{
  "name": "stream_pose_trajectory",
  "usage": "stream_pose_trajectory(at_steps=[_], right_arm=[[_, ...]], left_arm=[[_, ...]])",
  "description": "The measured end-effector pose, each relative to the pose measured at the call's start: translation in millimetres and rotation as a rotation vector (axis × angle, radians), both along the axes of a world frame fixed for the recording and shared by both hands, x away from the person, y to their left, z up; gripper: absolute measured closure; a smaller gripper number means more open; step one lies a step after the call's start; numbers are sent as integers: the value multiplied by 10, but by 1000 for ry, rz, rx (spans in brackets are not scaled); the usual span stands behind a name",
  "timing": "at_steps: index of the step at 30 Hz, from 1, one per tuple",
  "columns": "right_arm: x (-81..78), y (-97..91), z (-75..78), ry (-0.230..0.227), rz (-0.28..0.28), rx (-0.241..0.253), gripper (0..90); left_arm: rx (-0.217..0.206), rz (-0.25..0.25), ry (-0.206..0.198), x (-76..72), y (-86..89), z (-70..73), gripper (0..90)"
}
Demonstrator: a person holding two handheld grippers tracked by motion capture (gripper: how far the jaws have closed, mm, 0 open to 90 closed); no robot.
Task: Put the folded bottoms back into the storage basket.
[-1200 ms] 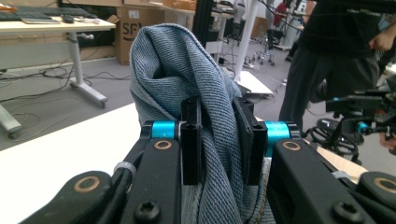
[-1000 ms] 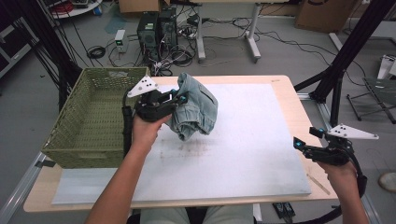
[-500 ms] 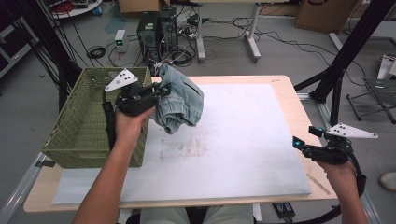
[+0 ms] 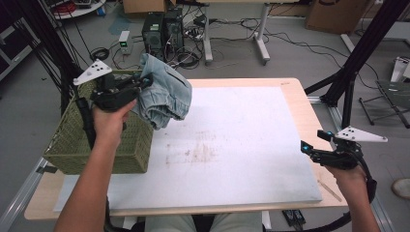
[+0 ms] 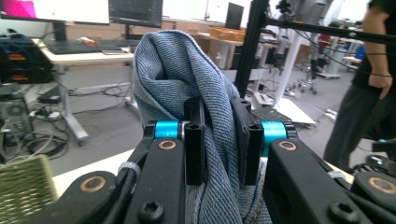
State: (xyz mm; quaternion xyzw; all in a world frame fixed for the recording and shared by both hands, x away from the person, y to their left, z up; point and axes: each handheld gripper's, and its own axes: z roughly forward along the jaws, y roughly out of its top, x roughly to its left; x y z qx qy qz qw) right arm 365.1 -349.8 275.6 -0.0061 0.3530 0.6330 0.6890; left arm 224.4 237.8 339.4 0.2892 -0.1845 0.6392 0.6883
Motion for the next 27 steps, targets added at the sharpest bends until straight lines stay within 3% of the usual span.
stream_pose_trajectory(at_steps=[6,16,27], right_arm=[[-13,-3,4,0,-2,3,212],[-44,52,28,-1,-10,-4,213],[-65,97,51,-3,-14,-11,212]], left_arm=[[-46,-20,-21,-139,195,-47,771],[-88,-39,-48,-314,405,-124,772],[-126,-63,-41,-284,635,-180,772]])
